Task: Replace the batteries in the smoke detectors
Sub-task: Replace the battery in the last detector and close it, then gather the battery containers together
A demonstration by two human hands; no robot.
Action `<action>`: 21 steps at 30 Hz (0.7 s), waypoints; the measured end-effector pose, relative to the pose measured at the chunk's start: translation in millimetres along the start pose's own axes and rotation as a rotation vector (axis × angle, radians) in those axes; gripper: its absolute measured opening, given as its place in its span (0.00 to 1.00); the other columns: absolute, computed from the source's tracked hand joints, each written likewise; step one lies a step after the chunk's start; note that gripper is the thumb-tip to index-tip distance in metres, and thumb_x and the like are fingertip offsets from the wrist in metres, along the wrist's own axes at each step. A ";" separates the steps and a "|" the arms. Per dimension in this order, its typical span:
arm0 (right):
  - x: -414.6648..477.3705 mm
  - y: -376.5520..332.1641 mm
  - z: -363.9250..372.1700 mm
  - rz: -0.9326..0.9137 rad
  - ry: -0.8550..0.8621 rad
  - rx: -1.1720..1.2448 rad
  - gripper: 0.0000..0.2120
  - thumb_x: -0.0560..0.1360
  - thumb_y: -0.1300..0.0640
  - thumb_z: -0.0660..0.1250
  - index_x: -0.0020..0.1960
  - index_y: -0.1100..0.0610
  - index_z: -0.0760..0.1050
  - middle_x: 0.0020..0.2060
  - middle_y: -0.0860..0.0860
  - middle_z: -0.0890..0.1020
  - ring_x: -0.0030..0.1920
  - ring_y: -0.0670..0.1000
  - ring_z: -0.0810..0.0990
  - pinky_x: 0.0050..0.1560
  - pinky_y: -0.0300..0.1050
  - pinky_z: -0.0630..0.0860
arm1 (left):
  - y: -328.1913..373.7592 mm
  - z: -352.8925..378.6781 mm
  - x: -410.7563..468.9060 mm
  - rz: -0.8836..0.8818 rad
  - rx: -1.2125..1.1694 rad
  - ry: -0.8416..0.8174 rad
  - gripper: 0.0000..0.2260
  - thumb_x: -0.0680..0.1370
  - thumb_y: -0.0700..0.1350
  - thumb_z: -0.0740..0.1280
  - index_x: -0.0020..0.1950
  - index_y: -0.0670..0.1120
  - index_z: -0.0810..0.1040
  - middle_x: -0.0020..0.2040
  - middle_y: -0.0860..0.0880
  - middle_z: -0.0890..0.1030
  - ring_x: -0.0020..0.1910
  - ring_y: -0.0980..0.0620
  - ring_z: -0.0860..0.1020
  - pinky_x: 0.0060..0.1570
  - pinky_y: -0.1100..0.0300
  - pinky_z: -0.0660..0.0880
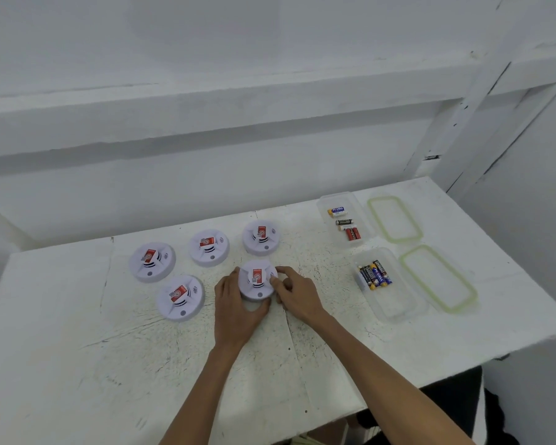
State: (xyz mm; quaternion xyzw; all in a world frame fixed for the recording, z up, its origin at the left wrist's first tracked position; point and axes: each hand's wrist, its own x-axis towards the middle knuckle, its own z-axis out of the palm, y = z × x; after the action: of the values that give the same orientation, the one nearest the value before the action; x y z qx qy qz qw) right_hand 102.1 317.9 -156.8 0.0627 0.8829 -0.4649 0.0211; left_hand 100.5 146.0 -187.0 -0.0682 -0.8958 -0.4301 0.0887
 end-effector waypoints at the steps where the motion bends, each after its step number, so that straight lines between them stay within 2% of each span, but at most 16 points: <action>1: -0.2 -0.8 0.8 -0.003 0.002 -0.004 0.19 0.81 0.43 0.62 0.67 0.52 0.73 0.31 0.48 0.83 0.29 0.42 0.79 0.39 0.43 0.79 | -1.2 -0.3 0.2 -0.001 -0.003 -0.003 0.41 0.68 0.61 0.79 0.74 0.44 0.69 0.65 0.48 0.76 0.65 0.47 0.72 0.64 0.49 0.73; 6: -0.9 -5.7 -6.1 0.068 -0.030 0.049 0.23 0.81 0.44 0.62 0.71 0.56 0.67 0.36 0.51 0.85 0.31 0.44 0.81 0.41 0.44 0.80 | -1.0 2.5 1.8 0.020 -0.025 0.008 0.44 0.68 0.66 0.74 0.75 0.40 0.68 0.70 0.44 0.75 0.69 0.44 0.73 0.70 0.47 0.69; 10: 0.3 -10.7 -19.0 0.050 -0.033 0.037 0.20 0.82 0.48 0.63 0.70 0.56 0.68 0.37 0.53 0.85 0.32 0.47 0.82 0.44 0.48 0.82 | 14.2 3.5 7.6 0.018 -0.052 0.060 0.41 0.71 0.67 0.72 0.75 0.41 0.68 0.70 0.45 0.75 0.70 0.46 0.72 0.71 0.48 0.69; 13: 3.7 -11.9 -38.1 -0.027 -0.012 -0.070 0.17 0.81 0.50 0.63 0.68 0.55 0.71 0.40 0.53 0.85 0.35 0.49 0.83 0.43 0.49 0.82 | 48.5 8.1 16.7 0.043 -0.124 -0.003 0.33 0.75 0.58 0.72 0.76 0.46 0.68 0.72 0.51 0.73 0.71 0.55 0.68 0.71 0.56 0.67; 16: 10.0 -11.6 -66.0 -0.077 0.014 -0.112 0.13 0.81 0.54 0.62 0.64 0.55 0.75 0.43 0.53 0.85 0.36 0.48 0.82 0.43 0.48 0.82 | 85.8 20.9 30.4 0.100 -0.189 -0.062 0.26 0.77 0.51 0.69 0.74 0.47 0.71 0.71 0.54 0.73 0.71 0.57 0.70 0.71 0.63 0.65; 21: 24.8 -2.5 -133.5 -0.093 0.117 -0.080 0.09 0.80 0.58 0.63 0.56 0.55 0.80 0.39 0.50 0.85 0.35 0.44 0.82 0.42 0.43 0.81 | 132.7 60.2 58.0 0.076 -0.287 -0.194 0.19 0.78 0.46 0.67 0.69 0.49 0.75 0.64 0.55 0.79 0.60 0.58 0.77 0.58 0.66 0.73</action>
State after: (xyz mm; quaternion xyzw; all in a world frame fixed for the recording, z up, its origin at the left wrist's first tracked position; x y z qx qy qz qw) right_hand 80.0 428.6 -81.4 0.0478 0.9025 -0.4252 -0.0495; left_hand 64.2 278.2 -110.7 -0.1549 -0.8264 -0.5413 0.0075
